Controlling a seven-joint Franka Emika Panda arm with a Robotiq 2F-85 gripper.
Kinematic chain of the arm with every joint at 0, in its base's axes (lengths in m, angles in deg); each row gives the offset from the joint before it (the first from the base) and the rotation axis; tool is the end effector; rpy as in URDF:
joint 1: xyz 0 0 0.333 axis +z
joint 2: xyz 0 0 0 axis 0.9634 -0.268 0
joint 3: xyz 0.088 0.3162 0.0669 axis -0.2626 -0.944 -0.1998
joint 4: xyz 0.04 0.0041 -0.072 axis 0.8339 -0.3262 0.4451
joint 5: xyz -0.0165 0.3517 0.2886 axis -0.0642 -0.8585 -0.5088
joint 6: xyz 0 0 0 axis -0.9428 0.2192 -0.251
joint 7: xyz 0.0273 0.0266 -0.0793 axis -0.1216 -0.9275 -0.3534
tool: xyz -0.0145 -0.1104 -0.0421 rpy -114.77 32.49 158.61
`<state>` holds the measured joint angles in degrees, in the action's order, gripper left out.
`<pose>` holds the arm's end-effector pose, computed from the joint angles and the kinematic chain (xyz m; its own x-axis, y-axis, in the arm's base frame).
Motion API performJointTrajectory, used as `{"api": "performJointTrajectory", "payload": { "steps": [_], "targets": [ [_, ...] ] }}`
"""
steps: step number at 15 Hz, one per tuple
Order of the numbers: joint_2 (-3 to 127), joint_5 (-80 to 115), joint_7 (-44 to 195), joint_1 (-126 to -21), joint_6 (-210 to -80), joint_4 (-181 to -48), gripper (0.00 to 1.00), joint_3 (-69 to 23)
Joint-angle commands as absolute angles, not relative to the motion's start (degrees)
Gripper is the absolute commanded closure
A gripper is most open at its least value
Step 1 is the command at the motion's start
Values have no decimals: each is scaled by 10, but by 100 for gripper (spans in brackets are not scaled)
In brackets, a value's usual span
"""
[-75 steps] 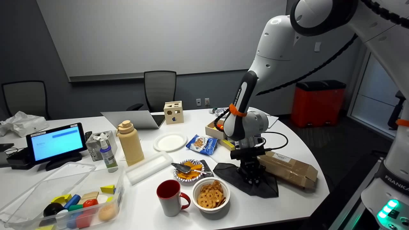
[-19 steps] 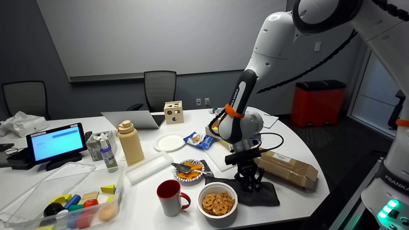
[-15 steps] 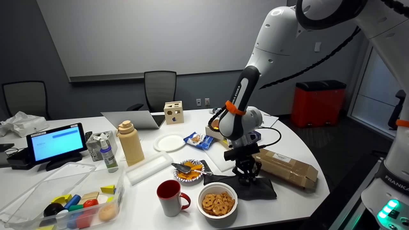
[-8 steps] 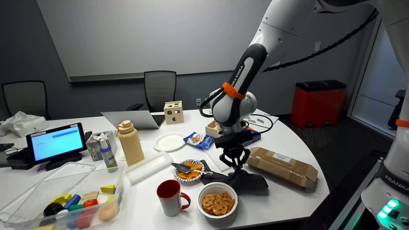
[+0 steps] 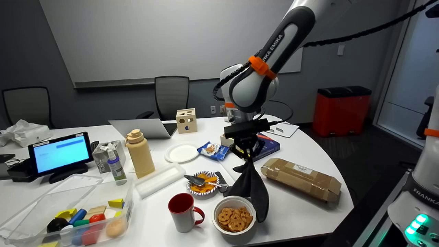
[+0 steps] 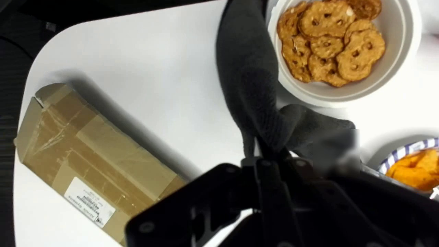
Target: Use the grey cloth to wipe the table
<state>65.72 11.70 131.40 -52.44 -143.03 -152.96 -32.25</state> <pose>0.4856 0.2532 0.1945 0.8006 -0.5838 -0.1349 -0.5662 -0.8108 0.1482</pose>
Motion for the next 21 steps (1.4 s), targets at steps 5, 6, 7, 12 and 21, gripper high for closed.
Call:
{"api": "performJointTrajectory", "payload": {
  "steps": [5,6,7,12,21],
  "targets": [
    [787,273,1539,-547,-1412,-1593,99,-336],
    [797,291,1559,-555,-1410,-1597,99,-339],
    [805,311,1576,-563,-1406,-1598,99,-342],
    [811,351,1582,-624,-1431,-1602,99,-332],
    [672,319,1443,-693,-1490,-1511,99,-292]
  ]
}}
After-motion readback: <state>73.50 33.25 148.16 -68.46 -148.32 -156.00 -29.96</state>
